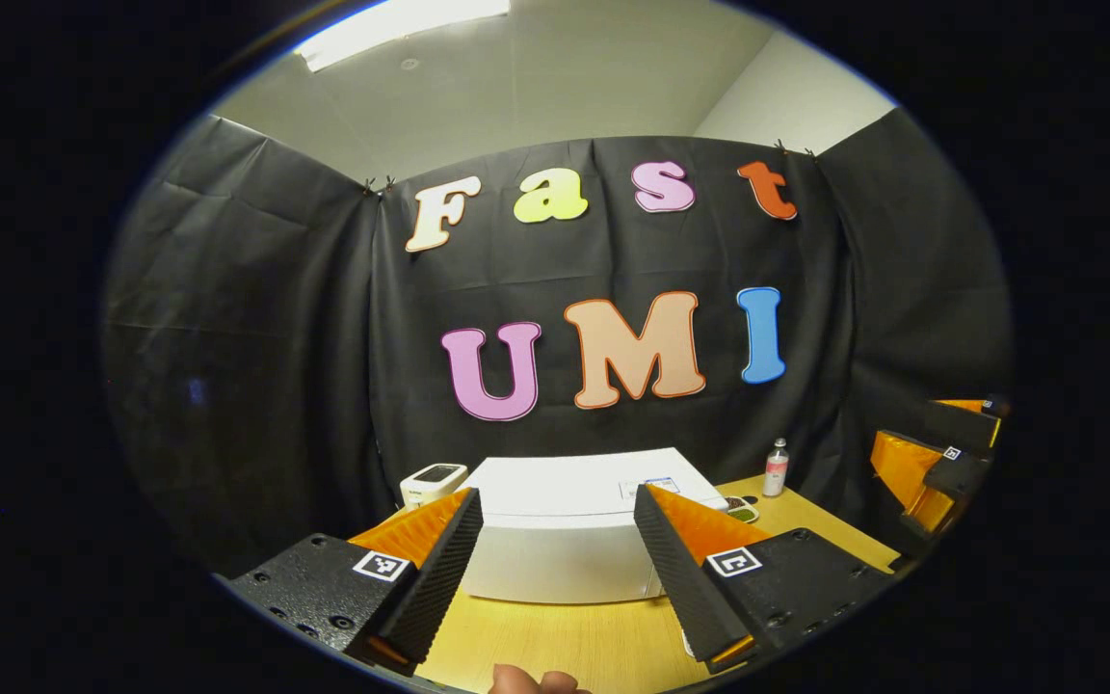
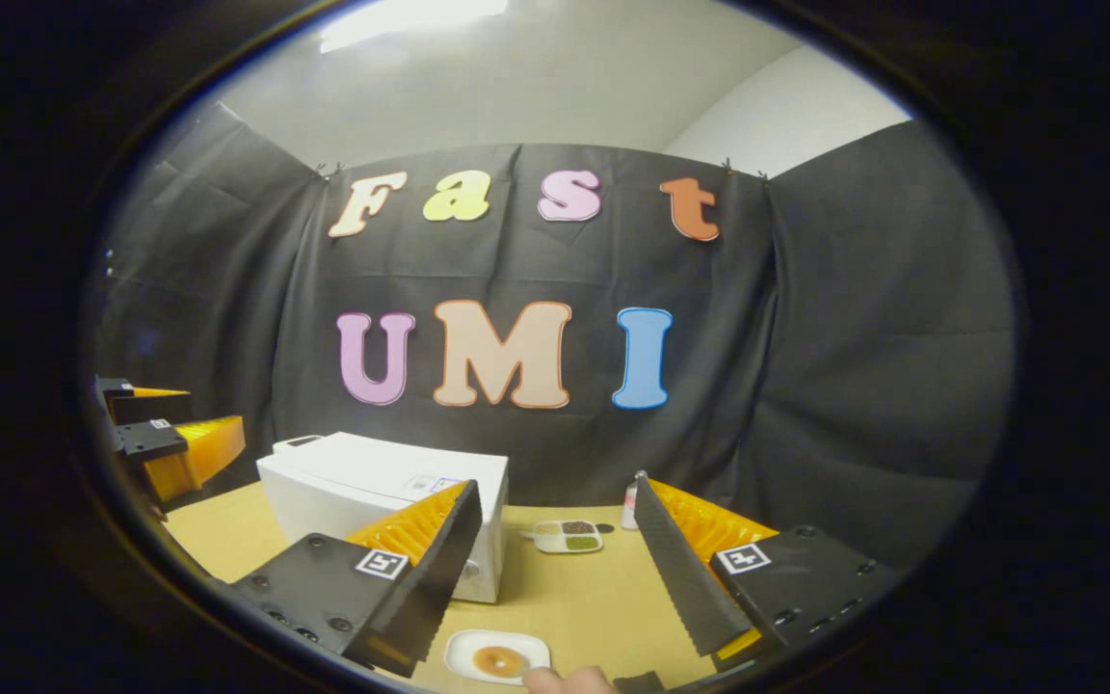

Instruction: Open the microwave oven with the left hand, put the food in, and close the microwave oven.

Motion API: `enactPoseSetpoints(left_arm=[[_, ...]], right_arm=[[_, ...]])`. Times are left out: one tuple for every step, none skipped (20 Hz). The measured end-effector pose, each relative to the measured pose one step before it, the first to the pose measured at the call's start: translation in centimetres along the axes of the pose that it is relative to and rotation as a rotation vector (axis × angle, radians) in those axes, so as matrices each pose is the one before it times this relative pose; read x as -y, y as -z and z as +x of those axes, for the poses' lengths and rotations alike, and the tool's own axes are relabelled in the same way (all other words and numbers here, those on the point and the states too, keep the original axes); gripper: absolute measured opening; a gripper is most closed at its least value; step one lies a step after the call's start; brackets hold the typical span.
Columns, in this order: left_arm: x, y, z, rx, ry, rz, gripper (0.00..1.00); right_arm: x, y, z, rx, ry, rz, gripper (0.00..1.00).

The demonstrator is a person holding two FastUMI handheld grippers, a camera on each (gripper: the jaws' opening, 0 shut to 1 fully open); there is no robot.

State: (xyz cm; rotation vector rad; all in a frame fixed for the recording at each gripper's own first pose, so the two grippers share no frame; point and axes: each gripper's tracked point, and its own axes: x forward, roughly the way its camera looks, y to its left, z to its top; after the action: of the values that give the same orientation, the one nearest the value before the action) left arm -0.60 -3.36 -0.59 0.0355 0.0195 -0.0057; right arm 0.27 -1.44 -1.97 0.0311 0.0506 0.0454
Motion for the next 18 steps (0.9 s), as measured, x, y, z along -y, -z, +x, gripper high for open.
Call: enactPoseSetpoints(left_arm=[[0.206,0.276,0.242,-0.00455,0.0046,-0.00436,0.96],[0.048,0.151,0.331,-0.00036,0.00202,0.00012,0.96],[0.148,0.151,0.544,0.00179,0.00368,0.00413,0.96],[0.304,0.165,0.526,0.00175,0.00843,0.00685,0.96],[0.445,0.201,0.65,0.00328,0.00944,0.00549,0.96],[0.479,0.241,0.784,0.00351,0.01146,0.00184,0.96],[0.645,0.437,0.741,-0.00416,0.01276,-0.00247,0.96],[0.548,0.444,0.717,-0.00669,0.01177,-0.00717,0.96],[0.573,0.686,0.67,-0.00327,0.01313,-0.00811,0.96],[0.505,0.802,0.885,-0.00825,0.01115,-0.00407,0.96],[0.606,1.285,1.006,-0.01897,0.0115,0.00321,0.96],[0.643,1.474,0.898,-0.02923,0.01278,0.00866,0.96],[0.518,1.304,0.937,-0.0206,0.00895,0.00634,0.97],[0.752,1.173,1.018,-0.02487,0.01624,0.00145,0.97],[0.898,1.371,0.981,-0.02493,0.01816,-0.00625,0.96],[0.809,1.252,1.07,-0.03131,0.02171,-0.00662,0.96],[0.827,1.495,1.097,-0.03082,0.01344,-0.00946,0.97],[0.453,1.291,1.123,-0.03523,0.00561,-0.00281,0.96]], right_arm=[[0.12,0.021,0.017,-0.00002,0.00177,0.00078,0.94],[-0.017,-0.073,-0.137,-0.00201,0.00001,0.0028,0.94],[0.135,0.117,0.013,-0.00207,0.00119,0.00195,0.94],[0.2,0.032,-0.095,-0.00176,0.00279,-0.00058,0.94],[0.254,0.063,-0.134,-0.00278,0.00289,-0.0007,0.94],[0.168,-0.001,-0.085,-0.00216,0.00303,0.0004,0.94],[0.207,0.046,-0.167,-0.00267,0.00495,0.00057,0.94],[0.174,-0.151,-0.162,0.00008,0.00527,0.00111,0.94],[0.236,-0.085,-0.214,0.00105,0.00582,-0.00058,0.94],[0.282,-0.167,-0.198,0.00124,0.00419,-0.00092,0.94],[0.149,-0.06,-0.128,0.00069,0.00597,-0.00456,0.94],[0.281,-0.072,-0.265,-0.0005,0.00549,-0.00929,0.94],[0.337,-0.044,-0.227,-0.00191,0.00802,-0.01382,0.94],[0.442,0.022,-0.236,-0.00224,0.01012,-0.01821,0.94],[0.451,0.071,-0.179,-0.00352,0.01157,-0.01774,0.94],[0.342,-0.13,-0.255,0.00085,0.00819,-0.01427,0.94],[0.252,-0.231,-0.285,0.00258,0.00952,-0.01229,0.94],[0.267,-0.219,-0.251,0.00325,0.00664,-0.00866,0.94]])
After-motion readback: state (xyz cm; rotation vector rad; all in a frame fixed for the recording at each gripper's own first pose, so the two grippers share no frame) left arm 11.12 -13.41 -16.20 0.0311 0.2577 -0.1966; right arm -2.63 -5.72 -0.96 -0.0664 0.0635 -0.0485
